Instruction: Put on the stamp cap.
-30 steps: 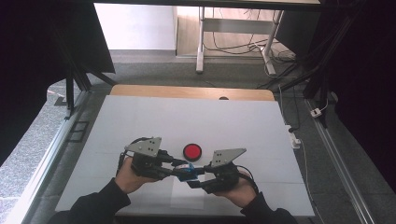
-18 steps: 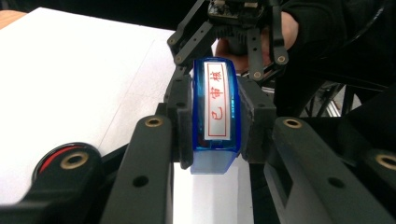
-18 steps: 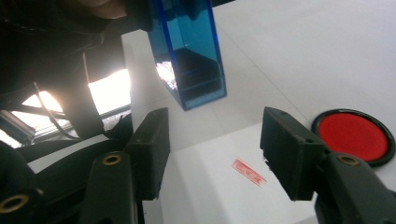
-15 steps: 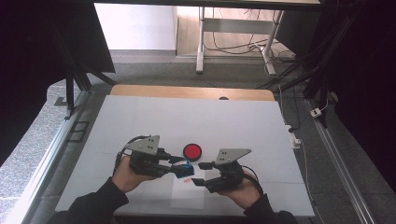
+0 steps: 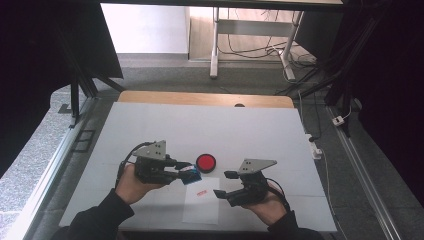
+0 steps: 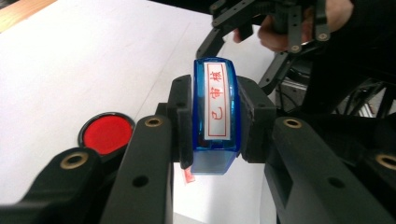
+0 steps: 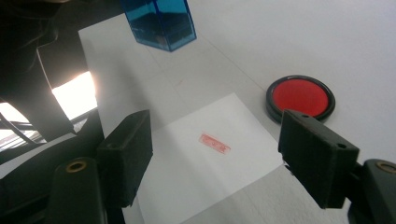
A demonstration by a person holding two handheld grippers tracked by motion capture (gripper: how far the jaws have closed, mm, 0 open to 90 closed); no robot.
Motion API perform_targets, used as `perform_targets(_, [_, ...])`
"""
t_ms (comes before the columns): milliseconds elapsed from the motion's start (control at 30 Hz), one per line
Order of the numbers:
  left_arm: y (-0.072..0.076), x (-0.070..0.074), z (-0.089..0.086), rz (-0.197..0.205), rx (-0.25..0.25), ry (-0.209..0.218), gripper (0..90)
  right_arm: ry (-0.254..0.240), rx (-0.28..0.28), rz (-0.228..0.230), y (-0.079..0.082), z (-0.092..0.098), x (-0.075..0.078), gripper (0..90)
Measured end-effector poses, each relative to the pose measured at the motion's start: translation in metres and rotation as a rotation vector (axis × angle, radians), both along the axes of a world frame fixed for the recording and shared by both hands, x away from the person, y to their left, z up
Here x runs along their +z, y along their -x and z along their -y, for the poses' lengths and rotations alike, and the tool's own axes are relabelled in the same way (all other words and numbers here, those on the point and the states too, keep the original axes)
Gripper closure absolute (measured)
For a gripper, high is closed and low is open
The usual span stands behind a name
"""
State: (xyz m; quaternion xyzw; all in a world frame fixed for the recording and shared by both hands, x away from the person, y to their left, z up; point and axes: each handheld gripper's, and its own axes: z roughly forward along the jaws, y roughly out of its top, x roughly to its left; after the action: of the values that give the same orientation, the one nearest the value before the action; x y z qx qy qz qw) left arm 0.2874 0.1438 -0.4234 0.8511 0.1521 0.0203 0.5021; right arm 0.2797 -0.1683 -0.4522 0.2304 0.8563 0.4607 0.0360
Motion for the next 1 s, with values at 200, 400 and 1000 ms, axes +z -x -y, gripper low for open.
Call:
perform_targets(200, [-0.002,-0.001,-0.003,-0.007,0.035,-0.022,70.1,0.022,-0.038,0.005,0.003,0.004,-0.002,20.0])
perform_targets(400, [-0.003,-0.001,-0.007,-0.013,0.065,-0.035,70.0,0.047,-0.075,0.002,0.005,0.011,-0.003,13.0])
perform_targets(1000, [-0.007,-0.003,-0.016,-0.017,0.142,-0.075,70.0,0.085,-0.154,0.035,0.015,0.029,-0.006,0.0])
